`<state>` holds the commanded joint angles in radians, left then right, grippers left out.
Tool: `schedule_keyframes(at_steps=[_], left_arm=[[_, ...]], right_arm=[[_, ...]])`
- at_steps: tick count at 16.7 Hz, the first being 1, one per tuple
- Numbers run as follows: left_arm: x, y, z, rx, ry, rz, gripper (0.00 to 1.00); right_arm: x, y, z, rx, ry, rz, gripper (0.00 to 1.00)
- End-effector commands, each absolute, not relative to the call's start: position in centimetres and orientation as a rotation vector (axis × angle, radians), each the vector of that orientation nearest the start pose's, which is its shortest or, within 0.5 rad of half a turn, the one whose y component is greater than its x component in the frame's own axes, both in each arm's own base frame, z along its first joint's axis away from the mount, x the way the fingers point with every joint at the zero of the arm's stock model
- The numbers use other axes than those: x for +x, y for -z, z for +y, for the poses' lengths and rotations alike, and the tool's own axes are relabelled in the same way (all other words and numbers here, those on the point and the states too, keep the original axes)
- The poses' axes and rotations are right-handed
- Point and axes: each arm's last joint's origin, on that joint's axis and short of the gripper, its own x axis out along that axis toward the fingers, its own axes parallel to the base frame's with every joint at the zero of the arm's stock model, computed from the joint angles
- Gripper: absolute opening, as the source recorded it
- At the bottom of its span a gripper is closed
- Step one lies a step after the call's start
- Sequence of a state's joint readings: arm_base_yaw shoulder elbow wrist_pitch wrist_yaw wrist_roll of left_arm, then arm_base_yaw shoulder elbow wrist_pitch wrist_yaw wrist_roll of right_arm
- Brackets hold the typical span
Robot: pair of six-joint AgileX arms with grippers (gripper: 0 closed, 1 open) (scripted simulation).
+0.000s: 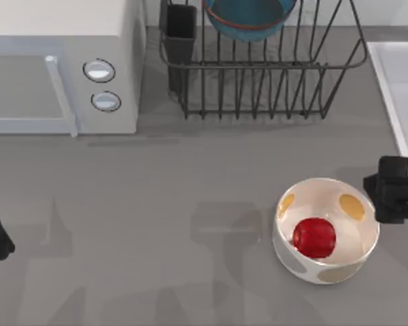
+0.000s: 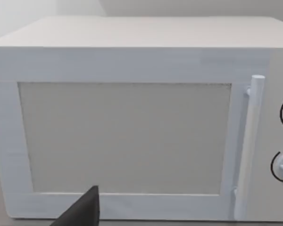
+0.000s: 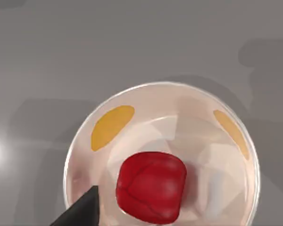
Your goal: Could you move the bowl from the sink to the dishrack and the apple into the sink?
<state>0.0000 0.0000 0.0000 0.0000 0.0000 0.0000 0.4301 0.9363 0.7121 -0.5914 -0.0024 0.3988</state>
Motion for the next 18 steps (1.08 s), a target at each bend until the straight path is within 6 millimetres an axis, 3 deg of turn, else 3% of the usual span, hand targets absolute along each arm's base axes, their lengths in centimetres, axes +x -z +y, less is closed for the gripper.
schedule_keyframes(at_steps=[3, 9, 13, 18], left_arm=[[10.6, -16.0, -0.1, 0.000, 0.000, 0.000, 1.00], [10.6, -16.0, -0.1, 0.000, 0.000, 0.000, 1.00], [10.6, -16.0, -0.1, 0.000, 0.000, 0.000, 1.00], [10.6, -16.0, -0.1, 0.000, 0.000, 0.000, 1.00]], right_arm=[[20.4, -24.2, 11.8, 0.160, -0.203, 1.146, 1.00], [25.6, -21.0, 18.0, 0.042, -0.043, 1.507, 1.00], [26.9, -20.0, 19.3, 0.008, 0.008, 1.570, 1.00], [27.0, -19.9, 19.2, 0.013, 0.010, 1.569, 1.00]])
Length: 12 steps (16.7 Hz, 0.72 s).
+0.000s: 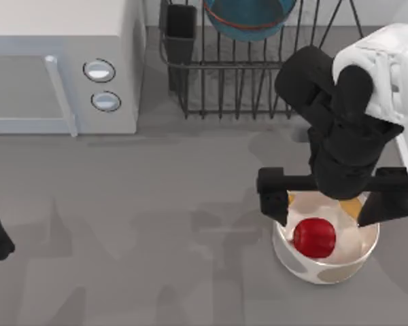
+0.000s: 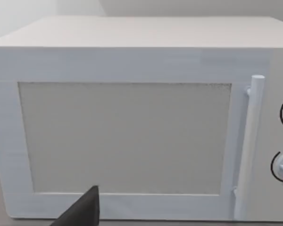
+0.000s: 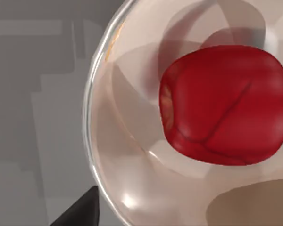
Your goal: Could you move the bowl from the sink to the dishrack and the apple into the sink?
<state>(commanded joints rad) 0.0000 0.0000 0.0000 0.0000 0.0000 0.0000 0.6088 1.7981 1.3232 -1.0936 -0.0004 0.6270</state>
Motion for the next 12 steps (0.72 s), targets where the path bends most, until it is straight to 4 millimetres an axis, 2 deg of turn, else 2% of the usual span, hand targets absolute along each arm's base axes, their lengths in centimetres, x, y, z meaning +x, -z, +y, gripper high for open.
schedule_keyframes(at_steps=[3, 9, 12], left_arm=[[10.6, -16.0, -0.1, 0.000, 0.000, 0.000, 1.00], [10.6, -16.0, -0.1, 0.000, 0.000, 0.000, 1.00], [10.6, -16.0, -0.1, 0.000, 0.000, 0.000, 1.00]], right_arm=[[27.2, -18.1, 19.3, 0.013, 0.011, 1.570, 1.00], [27.3, -11.4, 19.5, 0.013, 0.003, 1.565, 1.00], [26.9, -9.3, 19.3, 0.008, 0.007, 1.570, 1.00]])
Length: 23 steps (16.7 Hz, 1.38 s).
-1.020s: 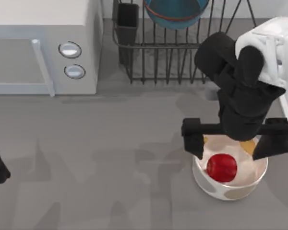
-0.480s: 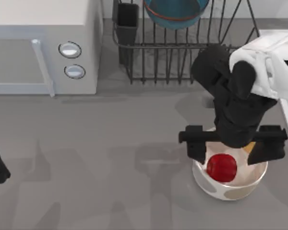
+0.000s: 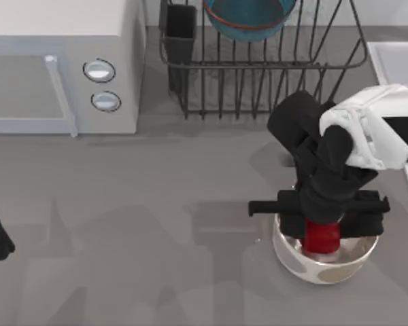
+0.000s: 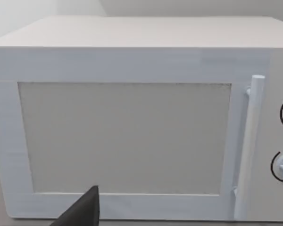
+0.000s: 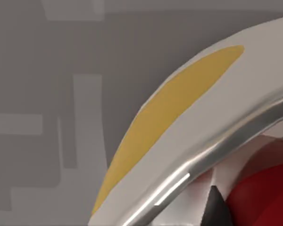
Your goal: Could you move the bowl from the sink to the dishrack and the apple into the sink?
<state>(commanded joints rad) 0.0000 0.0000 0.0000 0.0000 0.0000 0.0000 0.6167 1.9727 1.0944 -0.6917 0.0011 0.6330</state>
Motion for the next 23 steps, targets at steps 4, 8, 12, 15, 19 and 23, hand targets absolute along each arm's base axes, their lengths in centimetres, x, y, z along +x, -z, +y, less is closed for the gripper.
schedule_keyframes(at_steps=[4, 8, 12, 15, 19, 23], left_arm=[[10.57, -16.00, -0.12, 0.000, 0.000, 0.000, 1.00], [10.57, -16.00, -0.12, 0.000, 0.000, 0.000, 1.00], [10.57, -16.00, -0.12, 0.000, 0.000, 0.000, 1.00], [10.57, -16.00, -0.12, 0.000, 0.000, 0.000, 1.00], [10.57, -16.00, -0.12, 0.000, 0.000, 0.000, 1.00], [10.57, -16.00, -0.12, 0.000, 0.000, 0.000, 1.00]], right_arm=[[26.92, -9.22, 19.32, 0.008, 0.008, 1.571, 1.00], [26.92, -9.22, 19.32, 0.008, 0.008, 1.571, 0.70], [26.92, -9.22, 19.32, 0.008, 0.008, 1.571, 0.40], [26.92, -9.22, 19.32, 0.008, 0.008, 1.571, 0.17], [26.92, -9.22, 19.32, 0.008, 0.008, 1.571, 0.00], [26.92, -9.22, 19.32, 0.008, 0.008, 1.571, 0.00]])
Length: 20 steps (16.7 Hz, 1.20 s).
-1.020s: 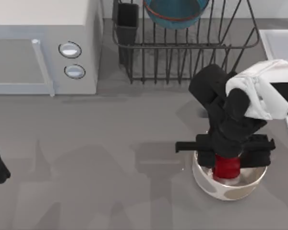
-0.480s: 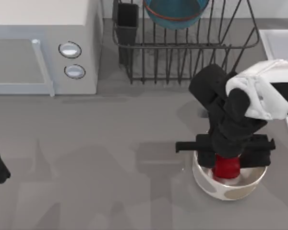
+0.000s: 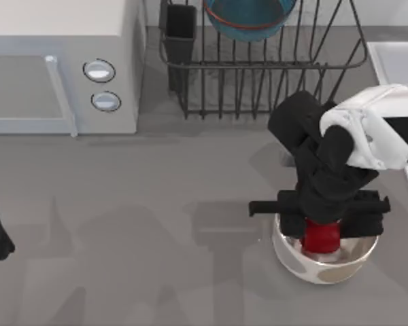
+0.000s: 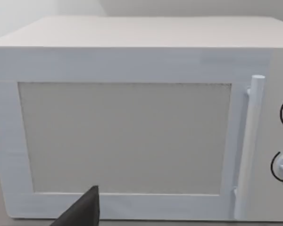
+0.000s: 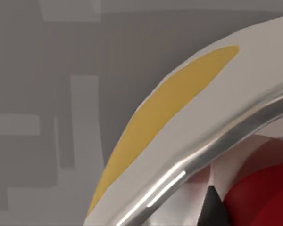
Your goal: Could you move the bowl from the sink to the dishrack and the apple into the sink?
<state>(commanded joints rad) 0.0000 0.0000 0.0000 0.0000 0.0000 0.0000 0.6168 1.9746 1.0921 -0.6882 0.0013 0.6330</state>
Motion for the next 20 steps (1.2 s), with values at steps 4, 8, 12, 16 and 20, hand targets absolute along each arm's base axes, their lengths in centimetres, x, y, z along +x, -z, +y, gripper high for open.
schedule_keyframes(at_steps=[4, 8, 12, 16, 20], left_arm=[[10.6, -16.0, -0.1, 0.000, 0.000, 0.000, 1.00], [10.6, -16.0, -0.1, 0.000, 0.000, 0.000, 1.00], [10.6, -16.0, -0.1, 0.000, 0.000, 0.000, 1.00], [10.6, -16.0, -0.1, 0.000, 0.000, 0.000, 1.00], [10.6, -16.0, -0.1, 0.000, 0.000, 0.000, 1.00]], right_arm=[[27.9, -12.8, 19.2, 0.019, -0.028, 1.483, 0.00], [28.3, -15.6, 19.6, 0.020, -0.030, 1.482, 0.00], [28.1, -20.1, 19.5, 0.013, -0.024, 1.495, 0.00], [27.9, -22.7, 19.2, 0.018, -0.028, 1.484, 0.00], [27.9, -22.5, 19.3, 0.017, -0.026, 1.487, 0.00]])
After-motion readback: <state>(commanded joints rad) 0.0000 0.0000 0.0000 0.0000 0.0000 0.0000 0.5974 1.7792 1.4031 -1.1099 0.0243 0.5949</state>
